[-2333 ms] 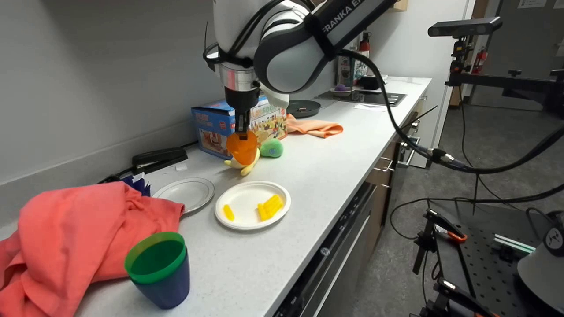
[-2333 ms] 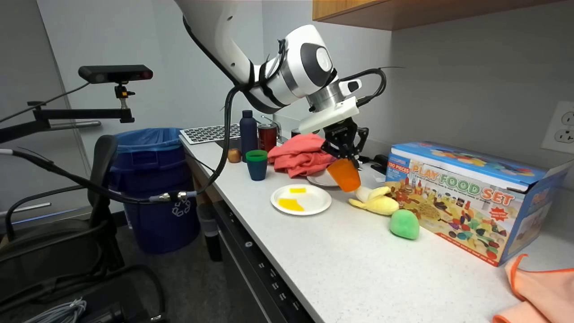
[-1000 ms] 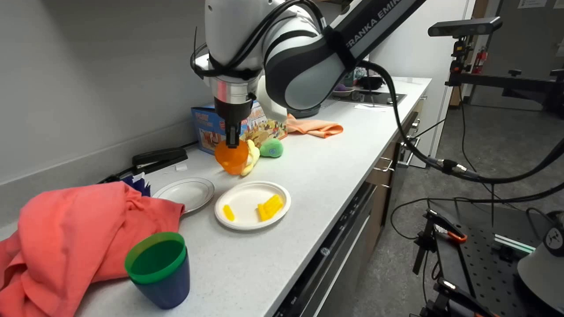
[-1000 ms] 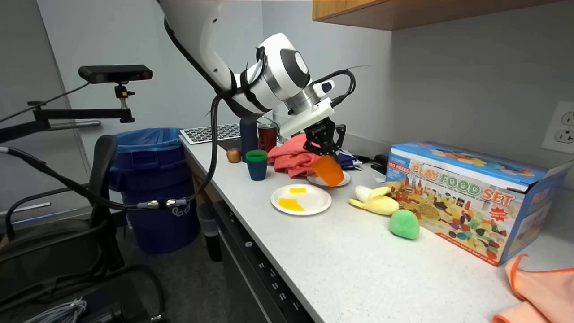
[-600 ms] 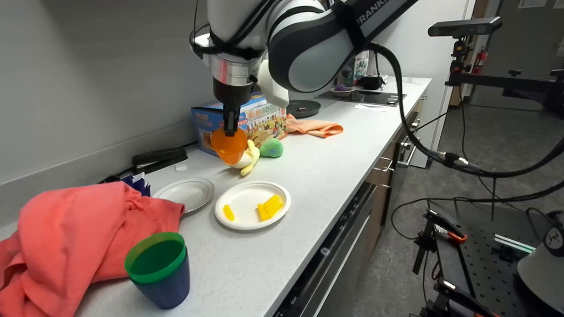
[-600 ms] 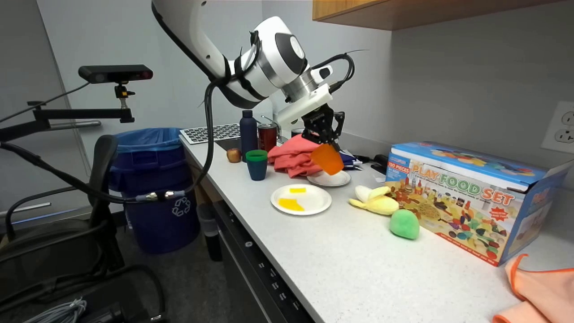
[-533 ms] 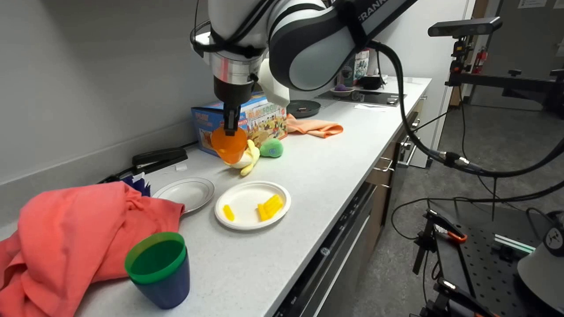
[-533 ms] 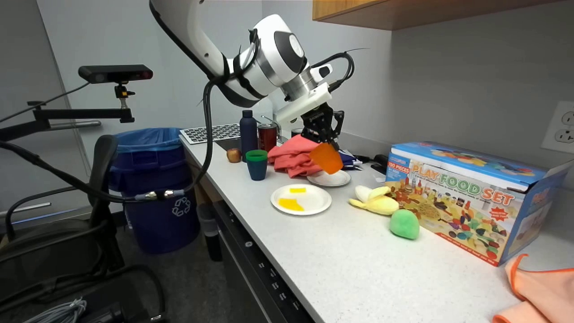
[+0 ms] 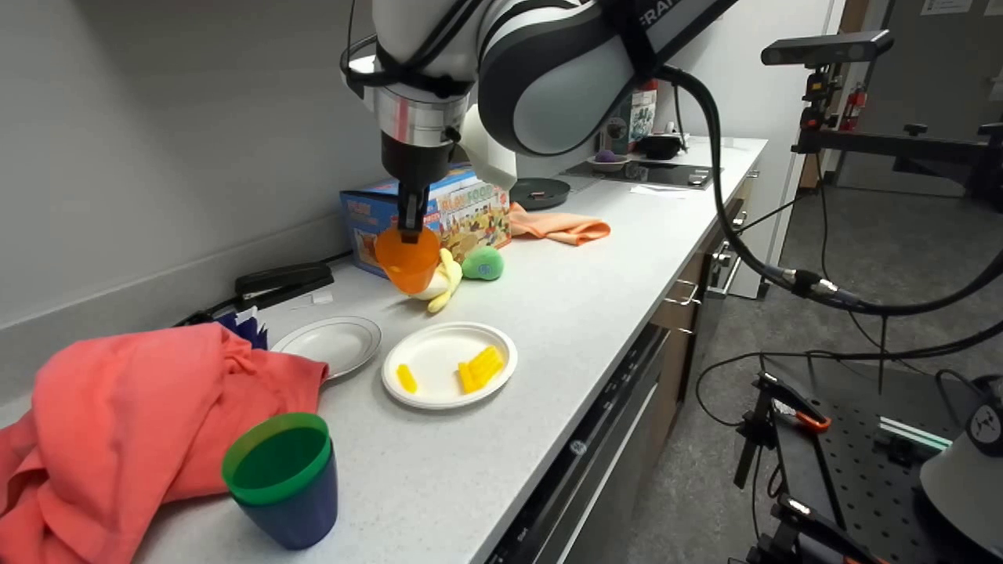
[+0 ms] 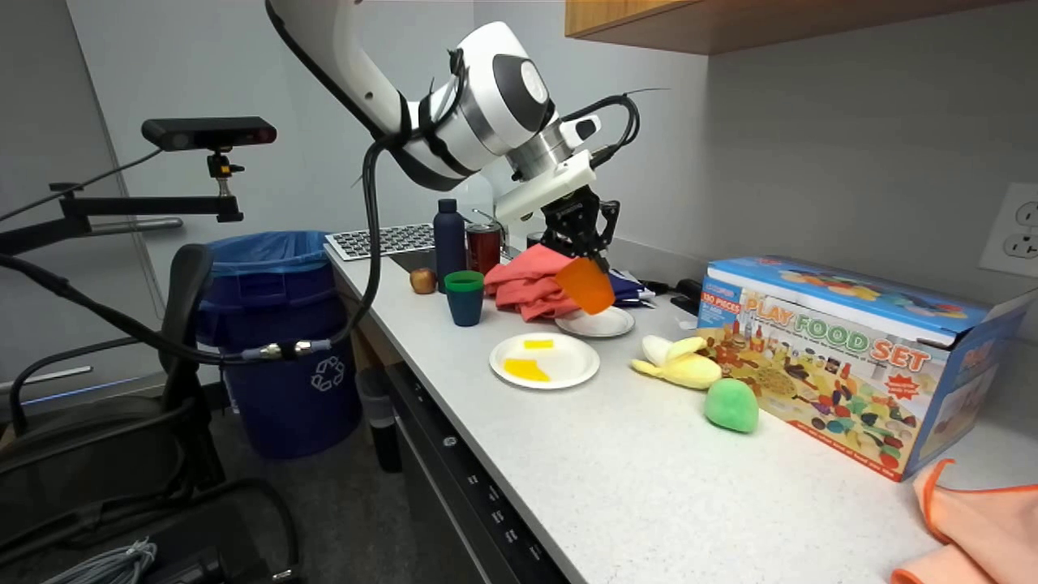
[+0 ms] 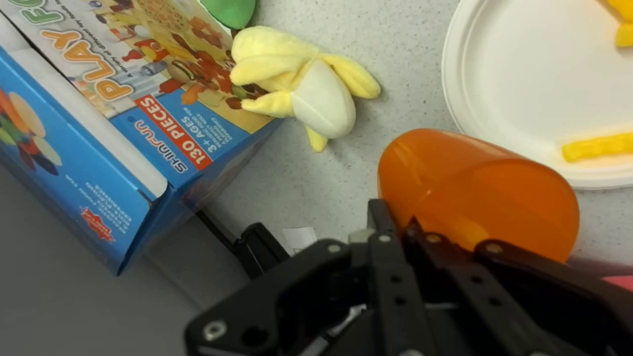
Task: Remove the fries from the cup and put them on the plate
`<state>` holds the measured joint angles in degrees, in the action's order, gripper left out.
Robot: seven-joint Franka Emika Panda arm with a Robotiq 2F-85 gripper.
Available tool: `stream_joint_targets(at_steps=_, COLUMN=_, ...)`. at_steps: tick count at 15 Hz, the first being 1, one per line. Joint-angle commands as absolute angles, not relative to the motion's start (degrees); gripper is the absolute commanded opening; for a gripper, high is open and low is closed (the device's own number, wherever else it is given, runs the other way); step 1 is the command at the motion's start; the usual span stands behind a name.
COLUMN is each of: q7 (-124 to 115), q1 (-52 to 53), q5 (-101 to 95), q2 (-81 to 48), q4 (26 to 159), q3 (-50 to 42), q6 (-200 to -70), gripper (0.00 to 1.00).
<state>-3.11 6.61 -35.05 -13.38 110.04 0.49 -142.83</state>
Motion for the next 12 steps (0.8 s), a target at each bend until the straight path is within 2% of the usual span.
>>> stream_joint_targets(at_steps=1, q7=-0.6, q1=6.2, q5=-32.4, q2=-11.9, q4=111.0, q3=1.0, q6=-141.3, gripper=0.01)
stream_joint_targets(at_steps=8, q7=0.8, q1=5.9, q5=-31.0, q2=-9.4, q4=113.4, q3=0.9, q6=-140.6, gripper=0.01)
stream_joint_targets(at_steps=9, q7=-1.7, q1=6.4, q5=-32.9, q2=-11.9, q4=111.7, q3=0.5, q6=-141.9, gripper=0.04)
stream_joint_targets(at_steps=12, q7=-1.5, q1=6.3, q5=-32.9, q2=-11.0, q4=112.5, q3=0.6, q6=-141.5, gripper=0.04)
